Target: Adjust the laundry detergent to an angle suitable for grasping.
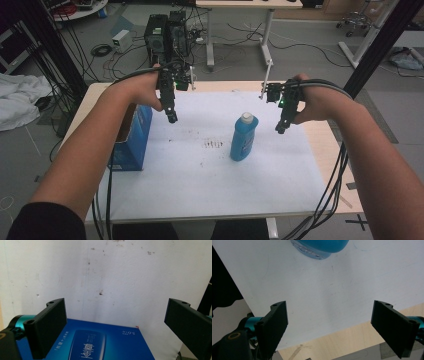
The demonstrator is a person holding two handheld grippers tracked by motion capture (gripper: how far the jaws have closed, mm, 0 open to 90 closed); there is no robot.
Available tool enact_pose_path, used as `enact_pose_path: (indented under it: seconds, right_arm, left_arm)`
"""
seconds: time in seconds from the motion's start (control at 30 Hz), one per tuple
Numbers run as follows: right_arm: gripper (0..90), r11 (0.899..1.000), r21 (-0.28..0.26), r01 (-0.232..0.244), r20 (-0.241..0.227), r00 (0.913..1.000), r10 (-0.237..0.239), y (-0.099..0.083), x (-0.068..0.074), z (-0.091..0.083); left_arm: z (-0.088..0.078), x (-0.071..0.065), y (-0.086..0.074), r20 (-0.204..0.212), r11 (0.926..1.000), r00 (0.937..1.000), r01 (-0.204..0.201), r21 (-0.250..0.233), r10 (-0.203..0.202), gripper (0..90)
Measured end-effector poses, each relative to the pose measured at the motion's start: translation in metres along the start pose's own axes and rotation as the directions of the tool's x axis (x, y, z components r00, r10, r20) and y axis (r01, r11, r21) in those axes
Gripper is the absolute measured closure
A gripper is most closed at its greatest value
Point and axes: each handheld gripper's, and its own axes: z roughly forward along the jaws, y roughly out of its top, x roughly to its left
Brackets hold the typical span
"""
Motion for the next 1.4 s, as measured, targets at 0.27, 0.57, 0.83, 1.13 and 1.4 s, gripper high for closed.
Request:
enact_pose_path:
  seconds: [0.27,0.57,0.83,1.13,1.4]
  right_arm:
    - [13.2,1.0,0.003,-0.008,0.002,1.0,0.008,0.0,0.001,0.0]
    - [13.2,1.0,0.0,-0.006,0.0,1.0,0.006,-0.004,0.002,-0.001]
    - [13.2,1.0,-0.008,-0.022,0.01,0.9997,0.022,-0.006,0.004,-0.004]
    - [13.2,0.999,-0.011,-0.034,0.013,0.9993,0.034,-0.012,0.005,-0.005]
    - [13.2,1.0,-0.016,-0.026,0.017,0.9995,0.026,-0.017,0.006,-0.002]
  left_arm:
    - [-0.004,-0.004,-0.002,-0.006,1.0,1.0,-0.006,-0.002,0.006,4.3]
    - [-0.005,-0.003,-0.003,-0.009,1.0,1.0,-0.001,-0.002,0.001,4.3]
    - [-0.009,-0.009,-0.007,-0.008,0.9998,0.9999,0.006,-0.021,-0.007,4.3]
    - [-0.013,-0.024,-0.024,0.069,0.9871,0.9976,0.005,-0.16,0.006,4.3]
    - [-0.008,-0.04,-0.035,0.11,0.9764,0.9937,0.042,-0.212,-0.018,4.3]
